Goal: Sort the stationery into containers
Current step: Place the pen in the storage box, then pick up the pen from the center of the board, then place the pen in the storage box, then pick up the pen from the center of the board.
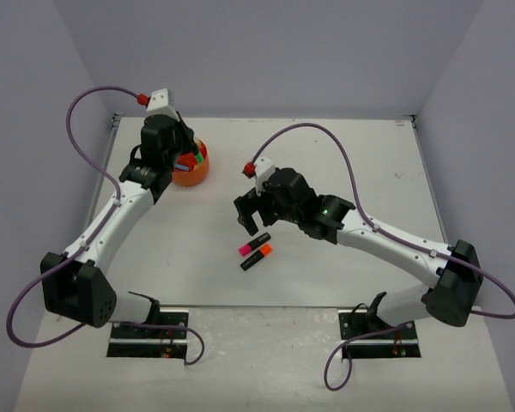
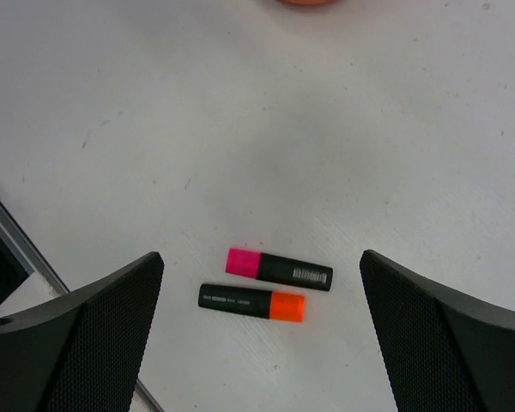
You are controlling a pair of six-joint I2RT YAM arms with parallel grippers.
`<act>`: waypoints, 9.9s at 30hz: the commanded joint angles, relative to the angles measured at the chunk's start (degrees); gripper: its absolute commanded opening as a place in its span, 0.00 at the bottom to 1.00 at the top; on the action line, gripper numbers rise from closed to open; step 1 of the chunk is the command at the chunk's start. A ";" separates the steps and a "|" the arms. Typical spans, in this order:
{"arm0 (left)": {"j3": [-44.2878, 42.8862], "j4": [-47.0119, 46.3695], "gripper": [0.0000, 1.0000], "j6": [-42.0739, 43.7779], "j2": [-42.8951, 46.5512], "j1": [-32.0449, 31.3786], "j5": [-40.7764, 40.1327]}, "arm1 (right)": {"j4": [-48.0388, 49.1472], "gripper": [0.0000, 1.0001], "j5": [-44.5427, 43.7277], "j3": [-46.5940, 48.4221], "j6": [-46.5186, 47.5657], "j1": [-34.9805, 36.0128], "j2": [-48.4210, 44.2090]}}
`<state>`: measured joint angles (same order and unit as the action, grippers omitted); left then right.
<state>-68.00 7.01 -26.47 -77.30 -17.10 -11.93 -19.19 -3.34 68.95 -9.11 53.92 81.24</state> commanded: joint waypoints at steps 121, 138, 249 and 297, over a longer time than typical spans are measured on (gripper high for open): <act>28.41 -9.60 1.00 -13.84 23.02 3.46 47.25 | 11.36 0.00 -18.91 -18.90 -12.10 13.29 -6.33; 25.29 -19.45 0.54 -21.43 17.06 -10.37 47.74 | 18.49 0.00 -19.64 -15.36 -0.16 13.05 -13.08; 16.85 5.20 0.68 -5.86 -13.03 6.20 -6.05 | 17.25 0.99 -13.59 -26.55 -7.36 5.76 -23.93; 40.01 -9.55 0.00 -14.07 22.47 -9.71 7.20 | 5.37 0.96 6.60 -6.96 -22.11 -1.89 -9.00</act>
<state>-29.58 5.03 -41.84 -59.30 -21.61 -6.25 -8.94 -7.17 51.67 -23.01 55.52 66.59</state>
